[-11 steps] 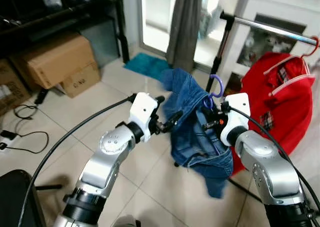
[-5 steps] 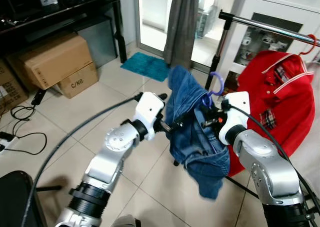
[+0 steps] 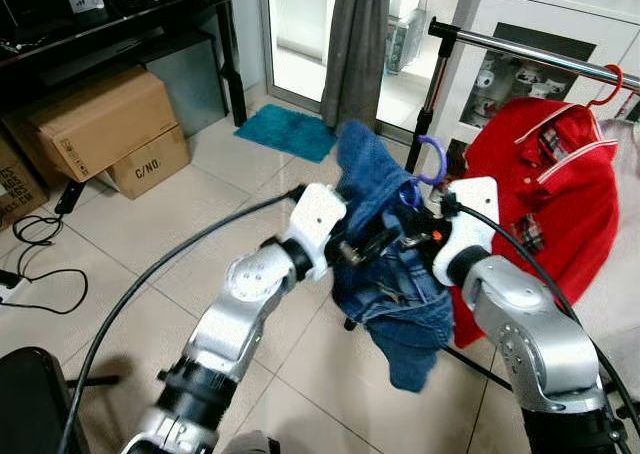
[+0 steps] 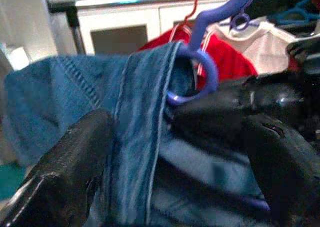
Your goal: Hang hanger
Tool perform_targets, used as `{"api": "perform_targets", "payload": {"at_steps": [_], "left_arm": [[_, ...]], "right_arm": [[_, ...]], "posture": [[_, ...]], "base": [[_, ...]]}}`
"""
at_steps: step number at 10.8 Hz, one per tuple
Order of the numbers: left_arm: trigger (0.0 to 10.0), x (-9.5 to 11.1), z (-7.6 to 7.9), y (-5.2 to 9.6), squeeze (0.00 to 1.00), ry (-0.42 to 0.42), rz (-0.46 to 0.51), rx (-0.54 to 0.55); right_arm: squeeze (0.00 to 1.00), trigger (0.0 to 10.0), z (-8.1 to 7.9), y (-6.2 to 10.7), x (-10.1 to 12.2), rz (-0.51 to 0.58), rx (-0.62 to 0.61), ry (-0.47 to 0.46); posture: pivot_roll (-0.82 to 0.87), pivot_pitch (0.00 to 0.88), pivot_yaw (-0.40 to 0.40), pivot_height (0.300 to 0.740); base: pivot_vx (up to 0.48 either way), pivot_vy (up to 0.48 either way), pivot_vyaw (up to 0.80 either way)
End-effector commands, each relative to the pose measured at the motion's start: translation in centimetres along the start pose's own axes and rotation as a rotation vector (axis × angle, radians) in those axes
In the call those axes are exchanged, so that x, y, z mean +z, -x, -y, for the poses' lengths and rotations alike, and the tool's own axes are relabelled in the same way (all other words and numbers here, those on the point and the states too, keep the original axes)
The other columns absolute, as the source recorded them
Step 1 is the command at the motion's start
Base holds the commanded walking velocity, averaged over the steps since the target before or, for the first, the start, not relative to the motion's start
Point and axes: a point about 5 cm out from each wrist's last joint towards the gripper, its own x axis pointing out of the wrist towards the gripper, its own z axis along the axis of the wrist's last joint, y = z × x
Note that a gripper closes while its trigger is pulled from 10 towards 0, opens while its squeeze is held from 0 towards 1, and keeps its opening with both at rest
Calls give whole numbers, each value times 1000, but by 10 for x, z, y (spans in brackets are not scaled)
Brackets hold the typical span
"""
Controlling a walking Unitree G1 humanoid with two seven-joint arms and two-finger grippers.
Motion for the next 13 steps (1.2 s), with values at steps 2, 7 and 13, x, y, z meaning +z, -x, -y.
{"api": "perform_targets", "payload": {"at_steps": [2, 7, 13], "left_arm": [[10000, -1, -18, 0, 0, -109, -19, 111], [0, -17, -28, -3, 0, -222, -98, 121], [0, -19, -34, -5, 0, -220, -90, 118]], "right_arm": [[0, 0, -6, -1, 14, 56, 26, 12], [0, 0, -6, 3, 19, 80, 14, -8], [0, 0, -7, 6, 24, 107, 40, -57]], "posture": [[2, 8, 15, 740], [-31, 0, 34, 740], [-33, 1, 27, 740]], "base": [[0, 0, 0], [0, 0, 0], [0, 0, 0]]}}
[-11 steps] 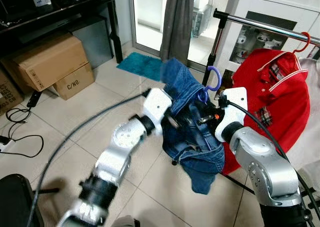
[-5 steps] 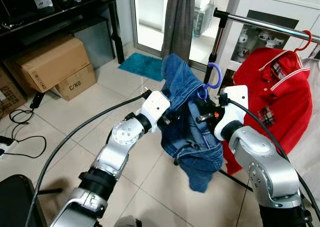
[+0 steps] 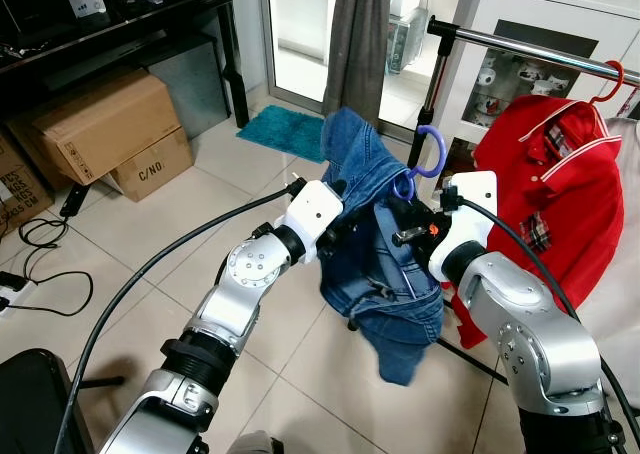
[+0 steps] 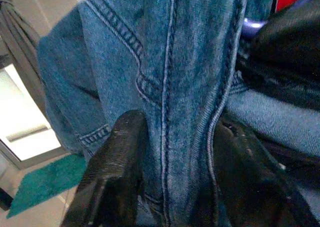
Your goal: Hang hanger
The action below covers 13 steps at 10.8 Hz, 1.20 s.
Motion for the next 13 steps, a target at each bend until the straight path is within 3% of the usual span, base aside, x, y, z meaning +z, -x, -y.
{"api": "perform_targets", "payload": {"at_steps": [1, 4, 10, 13], "left_arm": [[0, 3, -5, -1, 0, -5, 10, 6], [0, 6, -8, -2, 0, 7, 25, 19], [0, 7, -20, -1, 0, 15, 26, 48], [0, 12, -42, 4, 0, 23, 47, 120]], "right_arm": [[0, 0, -4, 4, 19, 85, 28, 4], [0, 0, -4, 0, 21, 92, -3, 53], [0, 0, -2, 0, 17, 74, -18, 55], [0, 0, 3, 5, 10, 23, -13, 66]], "posture": [[-42, 1, 33, 740], [-29, 1, 30, 740], [-25, 8, 53, 740], [-23, 10, 50, 740]], "base": [[0, 0, 0], [0, 0, 0], [0, 0, 0], [0, 0, 0]]}}
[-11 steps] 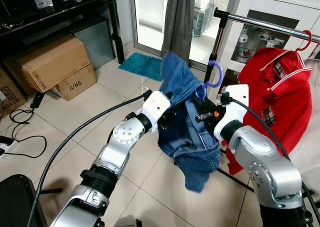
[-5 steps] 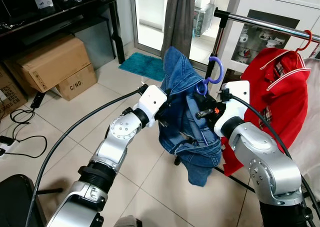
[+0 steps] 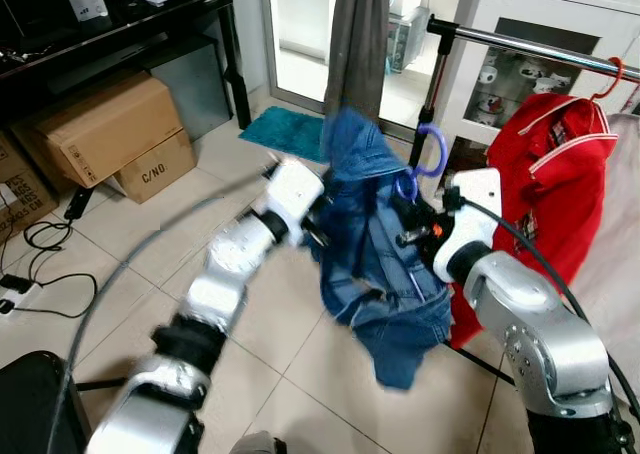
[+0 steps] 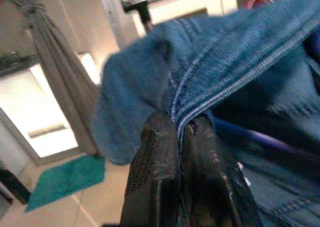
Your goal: Hang hanger
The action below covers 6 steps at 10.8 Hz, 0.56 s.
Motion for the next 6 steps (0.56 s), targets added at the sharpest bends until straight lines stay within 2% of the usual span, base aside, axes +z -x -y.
{"api": "perform_targets", "payload": {"at_steps": [1, 5, 6], "left_arm": [[0, 4, -12, 1, 0, 3, 16, 45], [0, 7, -16, 2, 0, 3, 28, 63], [0, 7, -18, 3, 0, 1, 27, 67]], "right_arm": [[0, 0, 0, 3, 9, 47, 7, -2], [0, 0, 0, 2, 8, 47, 19, -14], [0, 0, 3, 2, 8, 57, -21, 21]], "posture": [[-22, 10, 45, 740], [-16, 9, 34, 740], [-14, 9, 32, 740]], "base": [[0, 0, 0], [0, 0, 0], [0, 0, 0]]}}
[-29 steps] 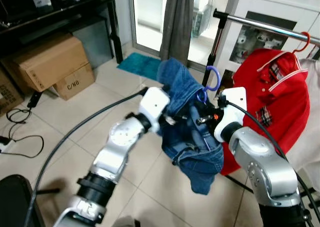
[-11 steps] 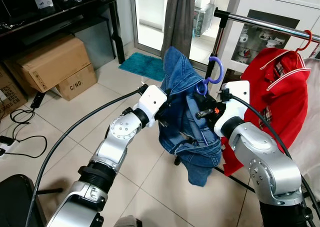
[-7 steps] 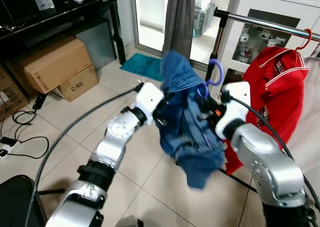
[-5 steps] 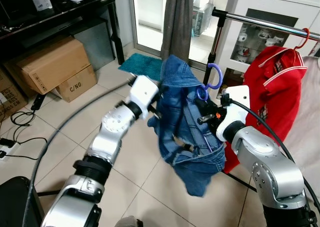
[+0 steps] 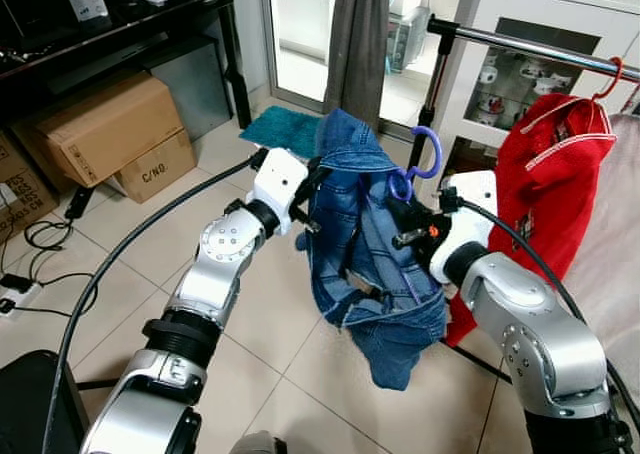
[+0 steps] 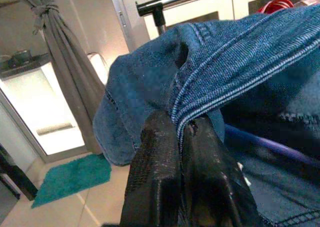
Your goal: Hang hanger
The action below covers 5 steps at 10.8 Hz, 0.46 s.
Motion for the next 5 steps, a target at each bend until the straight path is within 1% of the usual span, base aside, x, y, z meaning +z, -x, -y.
{"api": "perform_targets", "payload": {"at_steps": [1, 3, 4, 5], "left_arm": [[0, 7, -14, 1, 0, -8, 22, 50], [0, 14, -26, 2, 0, 4, 40, 84], [0, 25, -45, 3, 0, 38, 75, 144], [0, 31, -57, 4, 0, 60, 93, 189]], "right_arm": [[0, 0, 5, 2, 4, 28, -24, 20], [0, 0, 1, 6, -2, -19, 74, 53], [0, 0, -1, 14, -10, -67, 178, 109], [0, 0, 1, 19, -12, -77, 207, 120]], "posture": [[-11, 10, 31, 740], [-7, 14, 33, 740], [-6, 14, 33, 740], [2, 9, 41, 740]], "base": [[0, 0, 0], [0, 0, 0], [0, 0, 0], [0, 0, 0]]}}
